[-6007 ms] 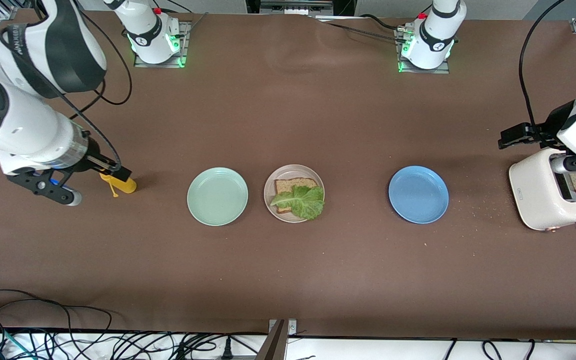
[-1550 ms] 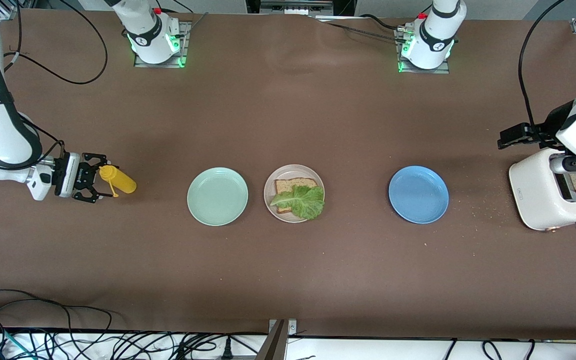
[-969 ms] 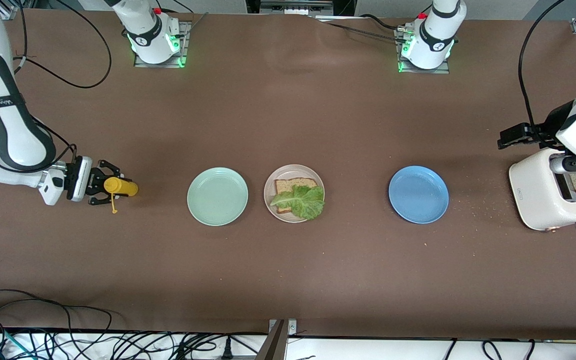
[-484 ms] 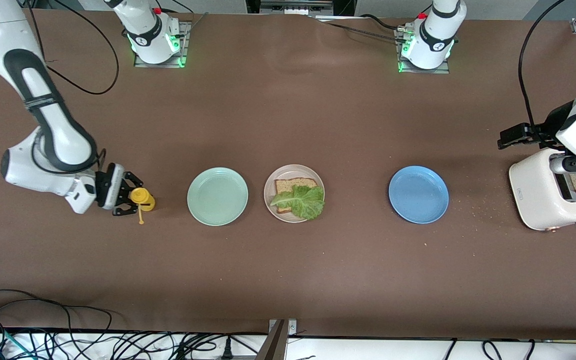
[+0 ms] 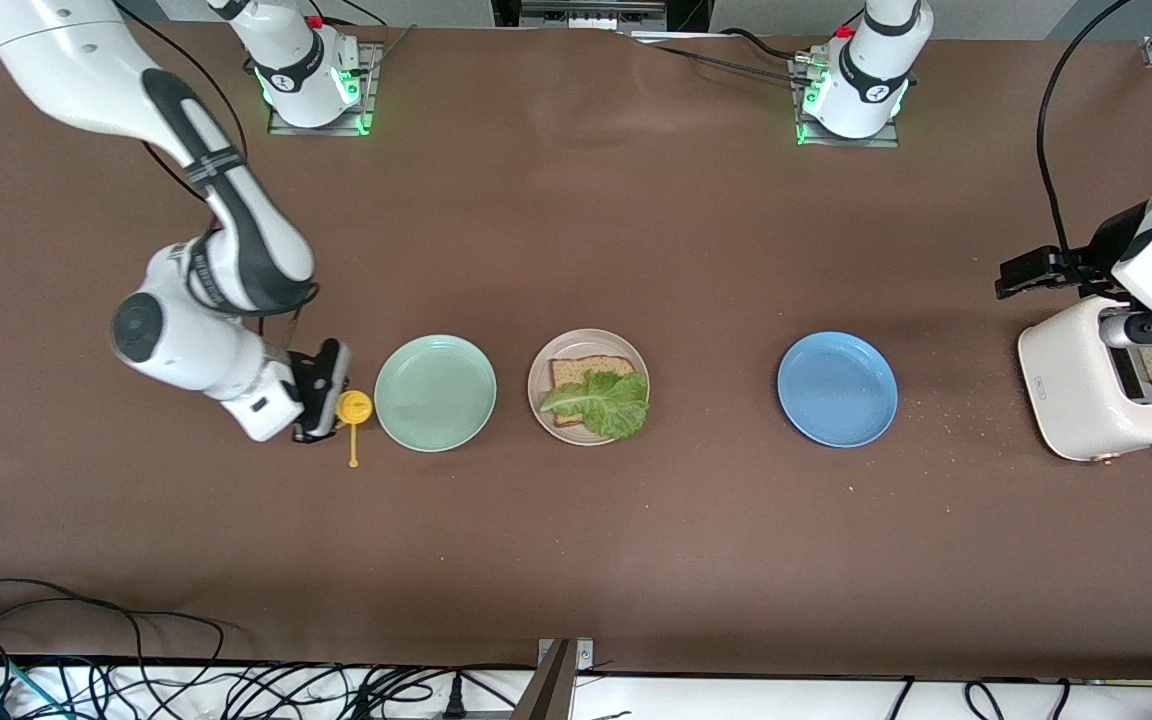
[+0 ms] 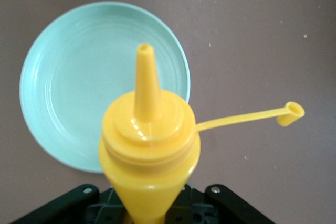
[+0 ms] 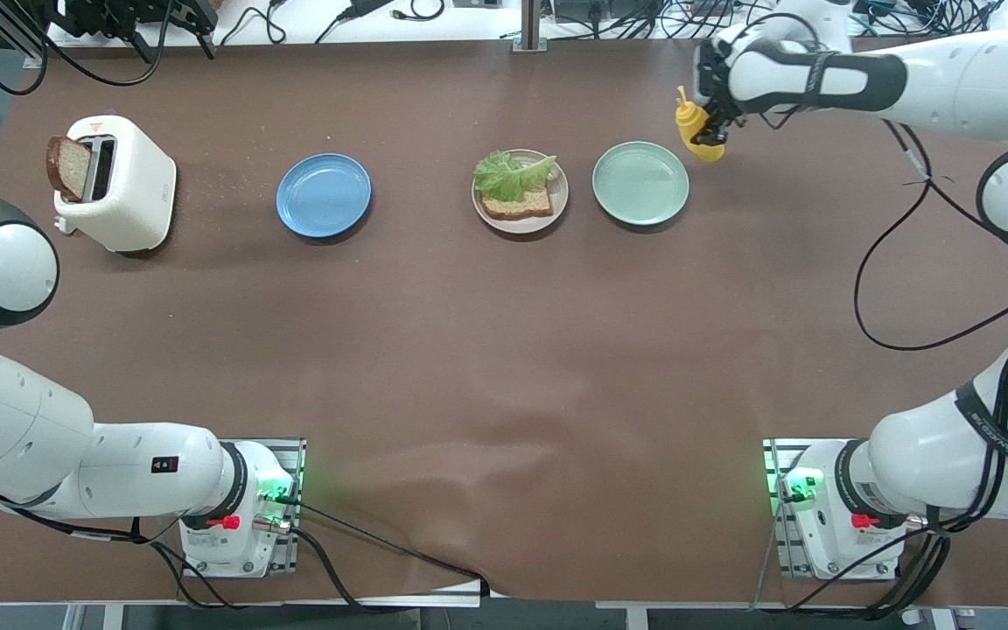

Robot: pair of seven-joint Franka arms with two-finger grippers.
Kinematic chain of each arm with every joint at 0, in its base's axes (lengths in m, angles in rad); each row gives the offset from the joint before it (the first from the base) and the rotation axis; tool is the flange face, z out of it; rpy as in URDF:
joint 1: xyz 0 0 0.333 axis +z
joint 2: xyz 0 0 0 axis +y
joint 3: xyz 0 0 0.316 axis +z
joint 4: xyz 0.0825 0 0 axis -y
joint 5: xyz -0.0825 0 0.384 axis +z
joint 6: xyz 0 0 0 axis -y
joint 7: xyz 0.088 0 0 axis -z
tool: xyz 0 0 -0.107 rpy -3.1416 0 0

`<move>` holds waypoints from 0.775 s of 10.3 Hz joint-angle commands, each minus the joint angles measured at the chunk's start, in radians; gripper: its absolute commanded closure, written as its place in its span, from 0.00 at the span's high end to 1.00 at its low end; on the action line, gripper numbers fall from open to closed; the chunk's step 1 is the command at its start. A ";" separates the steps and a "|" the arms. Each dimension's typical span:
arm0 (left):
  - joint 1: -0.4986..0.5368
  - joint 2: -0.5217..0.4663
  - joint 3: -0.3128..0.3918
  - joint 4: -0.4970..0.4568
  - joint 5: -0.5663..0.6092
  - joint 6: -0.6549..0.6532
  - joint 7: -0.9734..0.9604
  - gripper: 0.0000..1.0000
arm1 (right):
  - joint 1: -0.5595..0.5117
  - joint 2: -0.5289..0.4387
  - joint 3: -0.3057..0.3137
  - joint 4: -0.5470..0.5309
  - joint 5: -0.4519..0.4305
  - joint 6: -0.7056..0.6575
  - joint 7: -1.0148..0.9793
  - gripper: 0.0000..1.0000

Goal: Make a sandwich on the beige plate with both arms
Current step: 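Carry the mustard bottle with the right gripper over the sandwich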

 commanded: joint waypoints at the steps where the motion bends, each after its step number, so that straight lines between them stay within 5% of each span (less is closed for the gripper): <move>1: -0.005 0.006 0.001 0.022 0.025 -0.017 0.005 1.00 | 0.092 -0.007 -0.016 0.011 -0.239 -0.034 0.287 0.00; 5: -0.005 0.006 0.001 0.022 0.025 -0.017 0.005 1.00 | 0.310 0.034 -0.016 0.094 -0.649 -0.312 0.669 0.00; 8: -0.005 0.006 0.001 0.022 0.025 -0.017 0.005 1.00 | 0.486 0.144 -0.018 0.216 -0.832 -0.550 0.952 0.00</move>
